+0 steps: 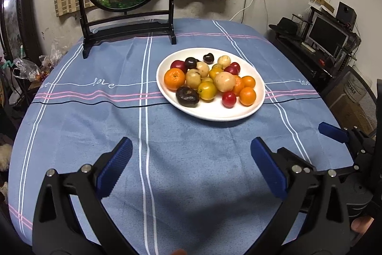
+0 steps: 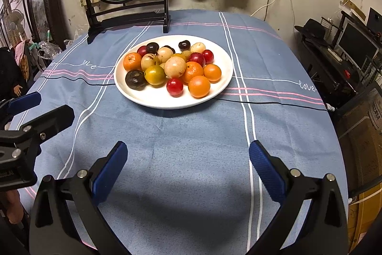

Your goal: Organize fruits

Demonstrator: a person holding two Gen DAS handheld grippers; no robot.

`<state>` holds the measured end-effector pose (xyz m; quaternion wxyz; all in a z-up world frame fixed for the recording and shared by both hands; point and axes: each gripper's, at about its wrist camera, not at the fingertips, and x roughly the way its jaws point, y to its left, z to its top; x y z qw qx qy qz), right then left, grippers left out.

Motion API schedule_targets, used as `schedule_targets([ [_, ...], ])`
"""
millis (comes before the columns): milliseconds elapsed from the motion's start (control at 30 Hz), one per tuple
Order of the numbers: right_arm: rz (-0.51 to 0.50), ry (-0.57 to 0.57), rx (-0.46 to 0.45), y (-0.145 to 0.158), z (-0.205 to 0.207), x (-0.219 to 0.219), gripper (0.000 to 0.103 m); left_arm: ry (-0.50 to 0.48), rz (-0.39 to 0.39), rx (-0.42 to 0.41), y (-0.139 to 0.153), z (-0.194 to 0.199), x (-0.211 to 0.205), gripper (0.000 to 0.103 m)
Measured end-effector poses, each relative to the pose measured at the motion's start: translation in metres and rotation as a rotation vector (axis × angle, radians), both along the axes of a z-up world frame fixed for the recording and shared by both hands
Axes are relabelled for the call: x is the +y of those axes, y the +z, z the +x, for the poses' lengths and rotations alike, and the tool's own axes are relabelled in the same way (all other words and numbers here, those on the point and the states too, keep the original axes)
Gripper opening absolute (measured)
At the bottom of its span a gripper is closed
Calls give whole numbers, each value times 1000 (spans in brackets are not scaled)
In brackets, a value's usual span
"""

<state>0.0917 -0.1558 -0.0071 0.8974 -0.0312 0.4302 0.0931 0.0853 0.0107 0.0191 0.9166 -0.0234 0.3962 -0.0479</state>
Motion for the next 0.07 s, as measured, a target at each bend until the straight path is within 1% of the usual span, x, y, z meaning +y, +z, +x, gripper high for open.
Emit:
schedule_targets([
  [67,2,-1,0,0,-1,-1,102,2,-5,-3,1,0,1,101],
])
